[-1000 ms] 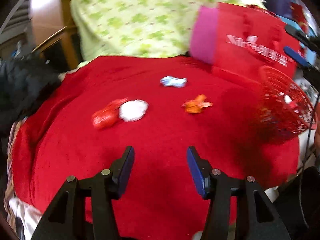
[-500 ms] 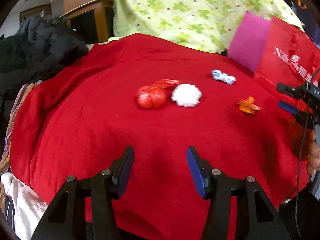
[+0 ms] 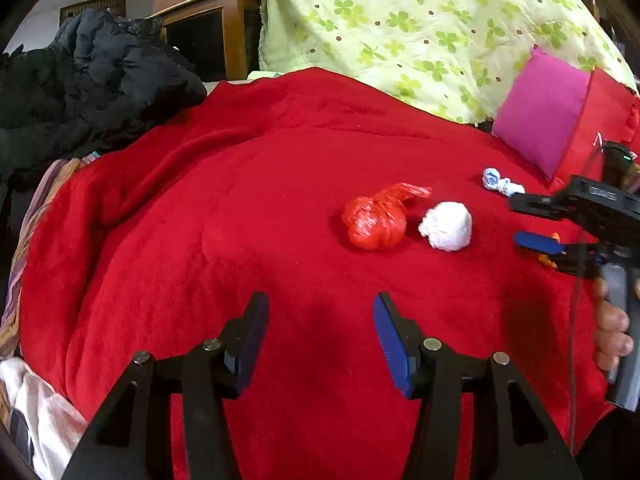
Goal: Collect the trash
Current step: 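Move both tools back over the bed toward the red and white bags, then grasp the white plastic bag with the right tool while the left tool grasps the red plastic bag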
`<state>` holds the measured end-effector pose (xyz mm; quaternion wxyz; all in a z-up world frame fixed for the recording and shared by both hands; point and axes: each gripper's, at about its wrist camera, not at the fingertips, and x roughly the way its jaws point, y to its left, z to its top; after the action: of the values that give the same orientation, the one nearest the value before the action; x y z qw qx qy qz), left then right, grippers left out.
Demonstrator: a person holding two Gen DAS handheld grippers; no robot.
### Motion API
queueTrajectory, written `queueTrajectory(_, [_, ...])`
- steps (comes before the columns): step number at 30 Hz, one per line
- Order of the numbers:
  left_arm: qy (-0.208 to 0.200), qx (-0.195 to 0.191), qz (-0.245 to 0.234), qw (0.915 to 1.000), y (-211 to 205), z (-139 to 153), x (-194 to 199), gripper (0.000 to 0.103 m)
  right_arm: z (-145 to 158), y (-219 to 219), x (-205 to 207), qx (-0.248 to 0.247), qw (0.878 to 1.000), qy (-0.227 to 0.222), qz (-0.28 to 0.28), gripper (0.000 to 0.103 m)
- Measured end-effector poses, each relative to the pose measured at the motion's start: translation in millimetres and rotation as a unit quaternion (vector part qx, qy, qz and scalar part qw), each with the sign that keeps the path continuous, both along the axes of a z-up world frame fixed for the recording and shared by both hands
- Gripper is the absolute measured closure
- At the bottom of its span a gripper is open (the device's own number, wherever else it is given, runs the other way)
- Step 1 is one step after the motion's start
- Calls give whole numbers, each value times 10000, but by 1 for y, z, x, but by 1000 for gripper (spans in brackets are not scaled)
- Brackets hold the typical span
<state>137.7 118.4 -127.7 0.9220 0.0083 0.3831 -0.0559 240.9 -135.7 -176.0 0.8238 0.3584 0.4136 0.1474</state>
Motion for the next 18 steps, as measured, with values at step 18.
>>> queueTrajectory(18, [335, -687, -392, 9963, -27, -24, 86, 34, -9, 18, 29, -744, 9970, 19, -203, 55])
